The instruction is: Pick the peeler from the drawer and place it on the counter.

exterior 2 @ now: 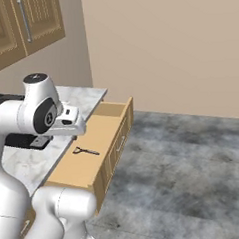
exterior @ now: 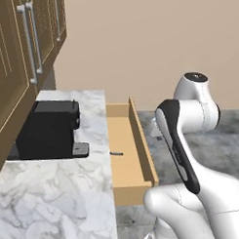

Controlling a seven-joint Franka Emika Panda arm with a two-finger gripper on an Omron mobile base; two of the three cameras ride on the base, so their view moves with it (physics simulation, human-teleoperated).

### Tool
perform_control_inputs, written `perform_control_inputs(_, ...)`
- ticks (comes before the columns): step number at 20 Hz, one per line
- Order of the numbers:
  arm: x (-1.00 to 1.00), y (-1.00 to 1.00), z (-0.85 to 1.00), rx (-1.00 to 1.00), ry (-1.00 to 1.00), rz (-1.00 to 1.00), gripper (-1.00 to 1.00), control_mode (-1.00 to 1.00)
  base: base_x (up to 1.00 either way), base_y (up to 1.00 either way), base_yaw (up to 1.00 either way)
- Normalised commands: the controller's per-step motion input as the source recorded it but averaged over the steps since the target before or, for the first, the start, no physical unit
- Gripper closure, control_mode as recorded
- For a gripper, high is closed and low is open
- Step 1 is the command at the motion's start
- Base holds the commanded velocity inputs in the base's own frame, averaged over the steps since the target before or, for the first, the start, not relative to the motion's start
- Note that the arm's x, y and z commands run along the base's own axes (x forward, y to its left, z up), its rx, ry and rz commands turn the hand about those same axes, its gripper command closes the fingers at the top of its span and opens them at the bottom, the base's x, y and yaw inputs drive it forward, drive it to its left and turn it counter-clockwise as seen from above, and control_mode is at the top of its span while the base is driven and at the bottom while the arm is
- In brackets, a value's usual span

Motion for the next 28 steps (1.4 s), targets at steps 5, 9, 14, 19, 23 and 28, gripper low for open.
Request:
perform_control_inputs(5, 0.00, 0.07, 0.00, 0.00, -0.01, -0.26, -1.00, -1.00, 0.00, 0.00, 0.00)
perform_control_inputs(9, 0.01, 0.02, -0.05, 0.00, 0.00, -0.15, -1.00, -1.00, 0.00, 0.00, 0.00)
perform_control_inputs(14, 0.19, 0.01, -0.31, 0.00, 0.08, -0.02, -1.00, -1.00, 0.00, 0.00, 0.00)
perform_control_inputs(19, 0.32, -0.01, -0.58, 0.00, 0.10, 0.00, -1.00, -1.00, 0.00, 0.00, 0.00)
perform_control_inputs(23, 0.34, -0.10, -0.57, 0.00, 0.08, 0.00, -1.00, -1.00, 0.00, 0.00, 0.00)
perform_control_inputs(28, 0.36, -0.12, -0.53, 0.00, 0.05, 0.00, -1.00, -1.00, 0.00, 0.00, 0.00)
